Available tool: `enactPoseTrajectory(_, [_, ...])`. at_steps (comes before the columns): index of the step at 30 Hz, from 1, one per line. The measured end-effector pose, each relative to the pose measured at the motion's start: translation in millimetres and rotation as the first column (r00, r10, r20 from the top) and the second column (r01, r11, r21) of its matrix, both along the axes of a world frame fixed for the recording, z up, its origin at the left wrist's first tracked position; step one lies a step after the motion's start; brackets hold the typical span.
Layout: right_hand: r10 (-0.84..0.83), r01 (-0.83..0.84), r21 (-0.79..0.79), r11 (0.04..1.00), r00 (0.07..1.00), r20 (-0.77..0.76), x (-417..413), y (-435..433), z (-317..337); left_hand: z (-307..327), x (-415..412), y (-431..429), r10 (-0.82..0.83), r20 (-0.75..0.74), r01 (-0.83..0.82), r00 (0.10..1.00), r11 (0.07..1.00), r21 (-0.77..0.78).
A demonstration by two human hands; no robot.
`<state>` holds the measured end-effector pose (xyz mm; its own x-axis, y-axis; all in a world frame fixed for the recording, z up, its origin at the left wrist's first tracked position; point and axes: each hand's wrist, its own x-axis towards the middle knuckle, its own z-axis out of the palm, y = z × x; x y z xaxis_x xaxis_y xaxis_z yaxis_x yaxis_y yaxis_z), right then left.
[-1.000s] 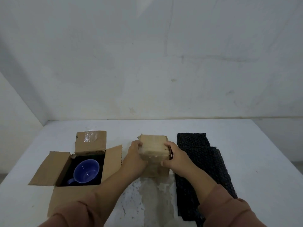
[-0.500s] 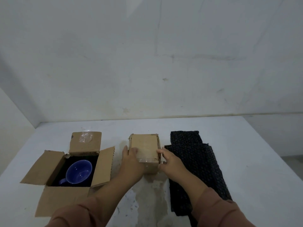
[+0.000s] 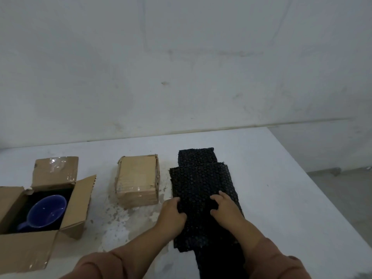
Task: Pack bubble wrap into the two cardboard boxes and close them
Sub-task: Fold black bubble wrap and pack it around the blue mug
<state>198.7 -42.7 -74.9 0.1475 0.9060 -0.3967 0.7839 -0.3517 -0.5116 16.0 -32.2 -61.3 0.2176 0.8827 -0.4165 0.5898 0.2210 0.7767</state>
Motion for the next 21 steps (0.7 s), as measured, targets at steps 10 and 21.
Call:
enactPoseTrajectory(10, [0.094,-0.094,0.007,0.996,0.995,0.024,4.9,-10.6,-16.7,-2.6,27.1,25.3,0.435,0.083,-0.414,0.896,0.890,-0.190])
enactPoseTrajectory(21, [0.000,0.004,0.054,0.999,0.996,-0.085,14.4,-8.2,-8.4,2.6,15.4,41.6,0.241,-0.075,-0.249,0.968,0.960,-0.129])
